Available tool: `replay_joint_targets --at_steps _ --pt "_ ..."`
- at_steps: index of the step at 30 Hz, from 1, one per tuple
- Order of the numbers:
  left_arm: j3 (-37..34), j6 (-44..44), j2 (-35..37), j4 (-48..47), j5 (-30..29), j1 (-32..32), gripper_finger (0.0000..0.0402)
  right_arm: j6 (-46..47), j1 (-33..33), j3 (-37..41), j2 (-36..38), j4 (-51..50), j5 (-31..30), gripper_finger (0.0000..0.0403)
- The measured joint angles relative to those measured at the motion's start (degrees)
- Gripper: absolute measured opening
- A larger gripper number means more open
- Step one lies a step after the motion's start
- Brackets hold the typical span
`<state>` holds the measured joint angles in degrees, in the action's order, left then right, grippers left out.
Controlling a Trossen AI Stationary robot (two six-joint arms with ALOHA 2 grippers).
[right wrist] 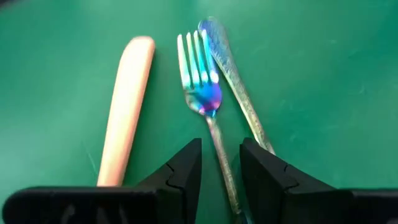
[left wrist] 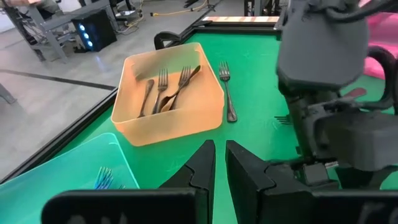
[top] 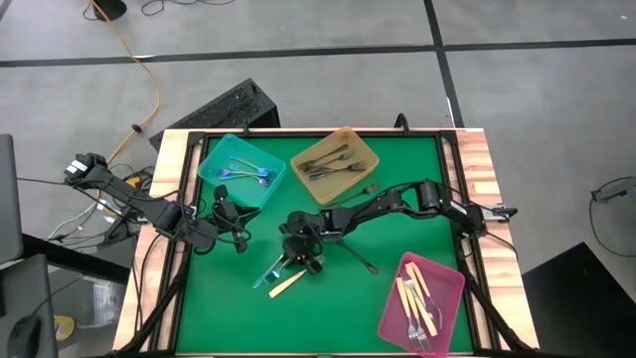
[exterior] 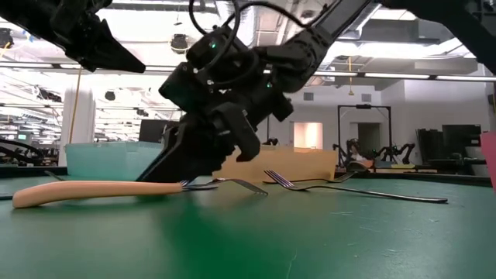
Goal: Sort silverware by color (type)
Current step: Put the blue fork into the blue bin
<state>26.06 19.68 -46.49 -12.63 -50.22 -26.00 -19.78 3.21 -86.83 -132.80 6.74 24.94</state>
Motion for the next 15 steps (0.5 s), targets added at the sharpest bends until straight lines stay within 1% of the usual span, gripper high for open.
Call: replay_joint_targets --at_steps 4,6,8,11,15 --pt "0.0 0.0 0.0 -0.1 -0.1 0.0 0.0025 4.7 -1.3 -0.1 -2.0 3.1 5.3 0.0131" --pt "0.0 0.0 0.0 -0.2 -0.1 0.0 0.0025 6.5 -1.9 -0.1 -2.4 3.5 6.5 0.013" --pt "0.0 0.0 0.0 -0.4 -0.1 0.0 0.0025 7.1 -2.2 -0.1 -2.4 2.9 6.5 0.0127" --pt "0.0 0.0 0.0 -0.4 -0.1 0.0 0.0025 6.6 -2.1 -0.1 -2.4 1.9 4.6 0.0116" --pt "0.0 0.0 0.0 -0.4 -0.1 0.0 0.0025 6.4 -2.1 -0.1 -2.4 1.6 4.1 0.0091"
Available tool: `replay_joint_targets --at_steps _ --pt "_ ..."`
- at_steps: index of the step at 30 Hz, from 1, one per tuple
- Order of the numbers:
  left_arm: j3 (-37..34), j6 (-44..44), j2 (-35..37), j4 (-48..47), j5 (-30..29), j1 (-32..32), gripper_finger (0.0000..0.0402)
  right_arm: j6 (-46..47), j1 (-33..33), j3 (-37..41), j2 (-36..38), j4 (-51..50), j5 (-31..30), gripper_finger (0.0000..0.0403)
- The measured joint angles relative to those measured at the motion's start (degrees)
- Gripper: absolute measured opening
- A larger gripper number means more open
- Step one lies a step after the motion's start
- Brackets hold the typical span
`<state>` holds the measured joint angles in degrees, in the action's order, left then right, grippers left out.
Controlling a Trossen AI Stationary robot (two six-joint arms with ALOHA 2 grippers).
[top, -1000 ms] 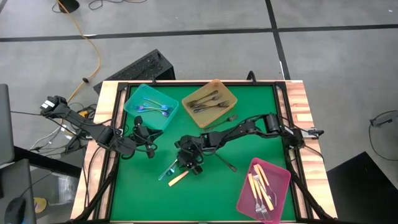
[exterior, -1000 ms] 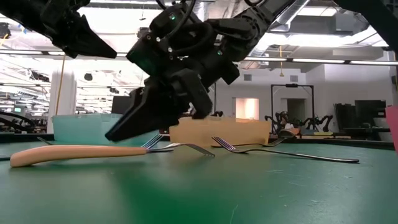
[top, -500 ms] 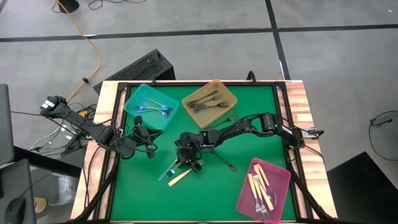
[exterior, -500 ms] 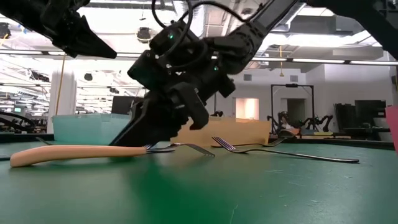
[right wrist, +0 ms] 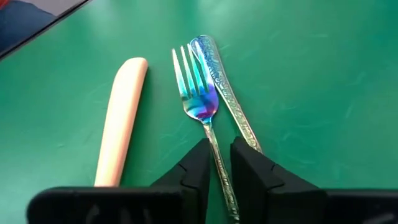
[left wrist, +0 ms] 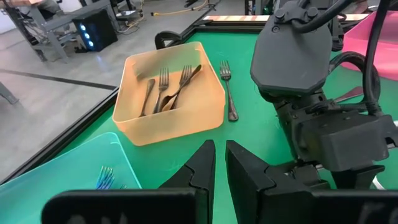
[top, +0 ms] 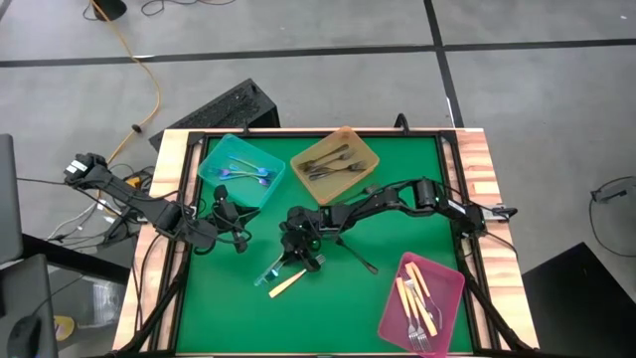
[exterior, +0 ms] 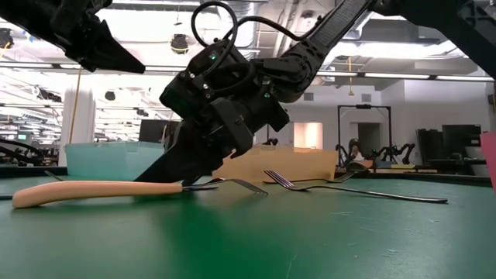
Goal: Sort silverware by color (type)
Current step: Put the blue fork into the blue bin
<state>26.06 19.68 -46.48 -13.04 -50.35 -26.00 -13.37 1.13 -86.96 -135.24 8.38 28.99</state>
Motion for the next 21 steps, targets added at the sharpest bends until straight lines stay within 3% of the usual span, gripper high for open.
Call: replay_joint_targets --at_steps 10,21 --pt "0.0 0.1 0.0 0.0 0.0 0.0 0.0025 0.0 0.0 0.0 0.0 -0.8 -0.8 0.0022" --pt "0.0 0.1 0.0 0.0 0.0 0.0 0.0025 -0.2 0.8 0.2 2.7 -3.0 -2.6 0.0022"
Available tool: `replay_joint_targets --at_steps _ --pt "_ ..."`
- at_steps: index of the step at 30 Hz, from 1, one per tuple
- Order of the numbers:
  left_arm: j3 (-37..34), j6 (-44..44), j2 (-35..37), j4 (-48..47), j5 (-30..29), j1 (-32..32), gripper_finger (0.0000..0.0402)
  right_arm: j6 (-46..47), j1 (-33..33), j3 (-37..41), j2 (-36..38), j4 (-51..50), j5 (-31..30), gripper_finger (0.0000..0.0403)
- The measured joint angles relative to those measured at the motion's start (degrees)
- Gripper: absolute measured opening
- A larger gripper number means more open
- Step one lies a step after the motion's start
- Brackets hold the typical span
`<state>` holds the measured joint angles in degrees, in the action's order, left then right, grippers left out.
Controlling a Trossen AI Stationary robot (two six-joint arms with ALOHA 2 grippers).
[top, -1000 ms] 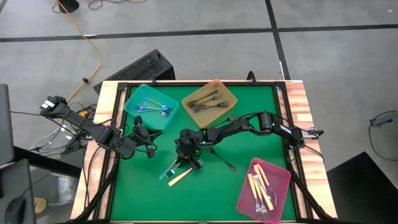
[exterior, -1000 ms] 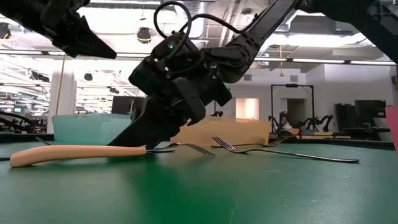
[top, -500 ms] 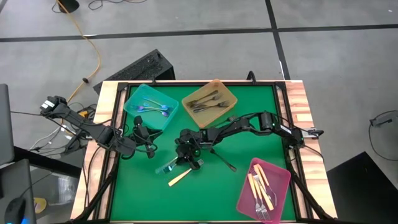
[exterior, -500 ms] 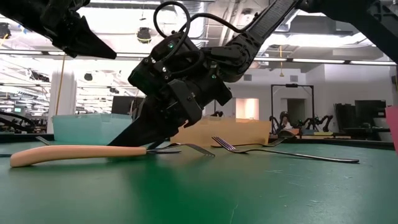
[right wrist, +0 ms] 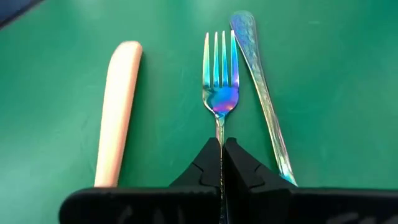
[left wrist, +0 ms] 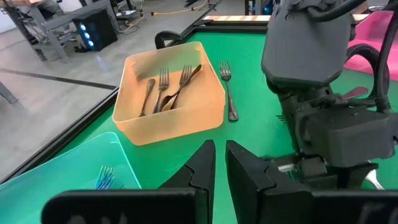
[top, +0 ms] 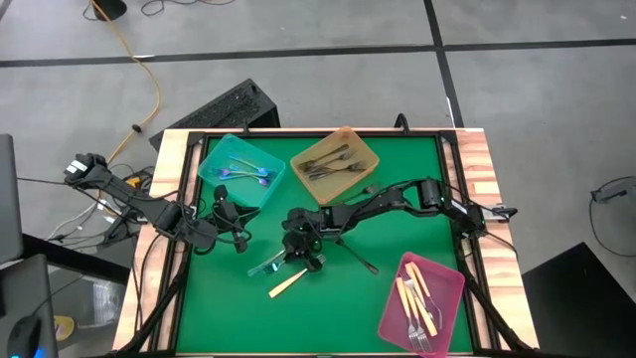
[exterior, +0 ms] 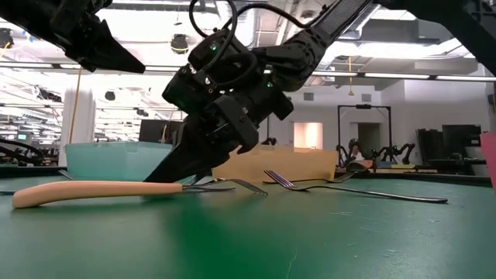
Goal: Sort silverware by color (type)
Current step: Put the blue fork into the blue bin
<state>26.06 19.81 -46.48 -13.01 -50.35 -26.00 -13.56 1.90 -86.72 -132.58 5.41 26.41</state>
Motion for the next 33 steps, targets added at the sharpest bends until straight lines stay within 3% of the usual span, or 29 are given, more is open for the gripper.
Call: replay_joint_targets --at_steps 19,33 --pt "0.0 0.4 0.0 0.0 0.0 0.0 0.0025 0.0 -0.9 0.1 4.2 -0.7 -1.4 0.0024" --pt "0.0 0.6 0.0 0.1 0.0 0.0 0.0025 4.0 -4.8 -0.1 7.6 0.9 -16.9 0.0026"
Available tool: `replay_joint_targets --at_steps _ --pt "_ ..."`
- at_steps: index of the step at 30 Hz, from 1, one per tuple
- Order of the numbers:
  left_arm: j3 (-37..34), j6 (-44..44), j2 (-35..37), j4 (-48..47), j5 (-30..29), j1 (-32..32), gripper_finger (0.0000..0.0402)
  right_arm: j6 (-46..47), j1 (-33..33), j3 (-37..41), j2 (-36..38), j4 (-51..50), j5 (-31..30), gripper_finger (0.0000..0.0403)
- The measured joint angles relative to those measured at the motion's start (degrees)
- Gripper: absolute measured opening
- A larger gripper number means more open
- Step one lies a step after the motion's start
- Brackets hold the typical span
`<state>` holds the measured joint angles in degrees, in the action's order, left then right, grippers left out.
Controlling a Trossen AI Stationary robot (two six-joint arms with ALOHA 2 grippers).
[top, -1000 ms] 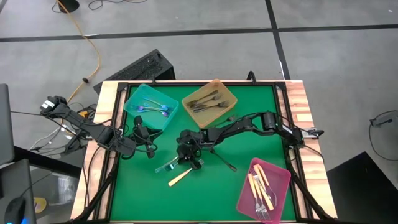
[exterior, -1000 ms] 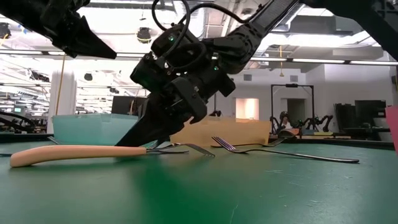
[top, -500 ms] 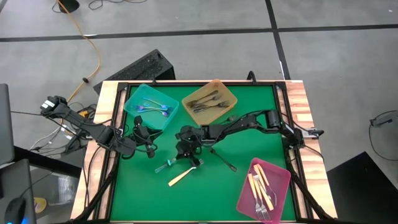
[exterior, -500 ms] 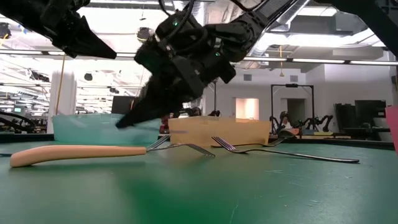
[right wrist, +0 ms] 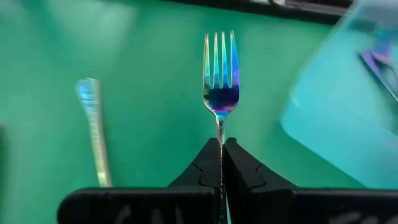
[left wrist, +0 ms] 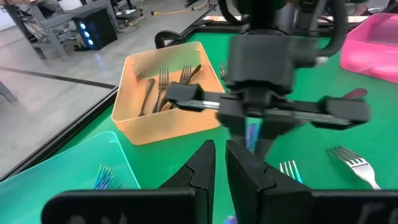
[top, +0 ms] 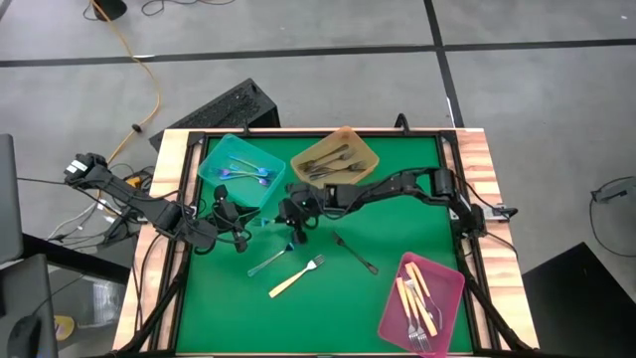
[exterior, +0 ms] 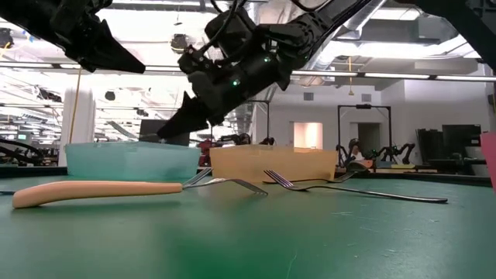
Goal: Sort silverware by color (type)
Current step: Put the blue fork into the blue bin
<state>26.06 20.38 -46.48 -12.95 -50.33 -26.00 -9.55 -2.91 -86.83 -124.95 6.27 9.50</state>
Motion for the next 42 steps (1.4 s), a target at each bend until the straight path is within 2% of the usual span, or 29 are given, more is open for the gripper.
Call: replay_joint_targets --at_steps 10,22,28,42 --pt "0.0 0.0 0.0 0.0 0.0 0.0 0.0025 4.0 -1.1 0.0 -0.1 3.1 -7.3 0.0026" --pt "0.0 0.0 0.0 -0.1 0.0 0.0 0.0025 2.2 -2.1 -8.0 -0.1 1.9 -12.5 0.0026" --pt "0.0 -0.2 0.0 -0.1 0.0 0.0 0.0025 2.1 -4.5 -10.8 -0.1 2.6 -12.6 0.0026" --pt "0.0 -1.6 0.0 -0.1 0.0 0.0 0.0025 2.1 -8.4 -11.3 -2.1 15.7 -12.7 0.0026"
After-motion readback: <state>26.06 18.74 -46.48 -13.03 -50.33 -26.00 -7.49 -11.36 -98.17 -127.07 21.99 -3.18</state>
